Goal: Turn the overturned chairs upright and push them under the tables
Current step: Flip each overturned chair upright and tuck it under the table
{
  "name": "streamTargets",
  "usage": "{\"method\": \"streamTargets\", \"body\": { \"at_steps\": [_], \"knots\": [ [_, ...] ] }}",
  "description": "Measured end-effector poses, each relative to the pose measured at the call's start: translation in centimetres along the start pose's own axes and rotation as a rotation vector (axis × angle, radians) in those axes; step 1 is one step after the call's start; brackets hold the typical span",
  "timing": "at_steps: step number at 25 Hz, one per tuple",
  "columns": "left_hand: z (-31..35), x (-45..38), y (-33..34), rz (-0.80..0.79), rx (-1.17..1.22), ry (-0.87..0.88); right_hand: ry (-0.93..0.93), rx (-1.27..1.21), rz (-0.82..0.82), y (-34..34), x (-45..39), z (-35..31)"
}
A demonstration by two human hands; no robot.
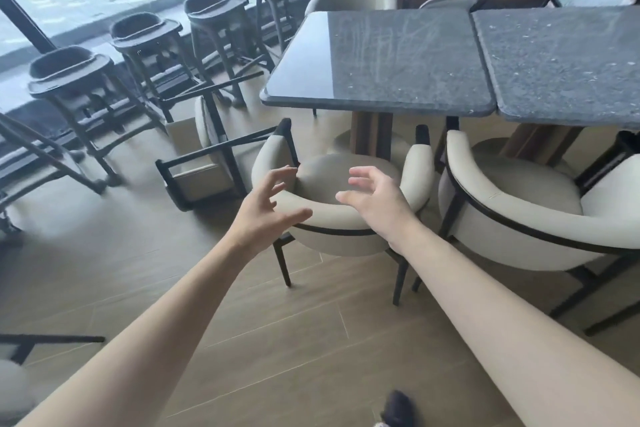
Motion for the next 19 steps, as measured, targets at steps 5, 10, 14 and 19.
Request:
{"method": "streamTargets", "body": {
  "at_steps": [5, 10, 14, 19],
  "knots": [
    [-4.4, -5.6, -1.6, -0.089, -0.058, -0.001, 0.06, 0.023, 0.013, 4.9, -5.8, 1.4],
    [-9.8, -12.3, -2.0, -0.203, -0.153, -0.005, 0.173, 0.062, -0.006, 10.0, -12.2, 4.7],
    [-14.1, -15.9, -1.3, -0.341, -0.196, -0.032, 0.22, 0.188, -0.034, 12.2, -16.2, 7.1],
    [-19.7, -18.5, 0.6, -0.546, -0.451, 0.021, 0.142, 0.605, -0.202, 13.9, -18.6, 10.4]
  ]
}}
Point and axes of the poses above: each hand's wrist, its own x-axis away from the middle knuckle, its own y-axis out of the palm, z = x × y, the point moved 7 cm from there along -x, towards the middle knuckle, and after that the axes turned 13 degrees about x, right-handed, at the moved point
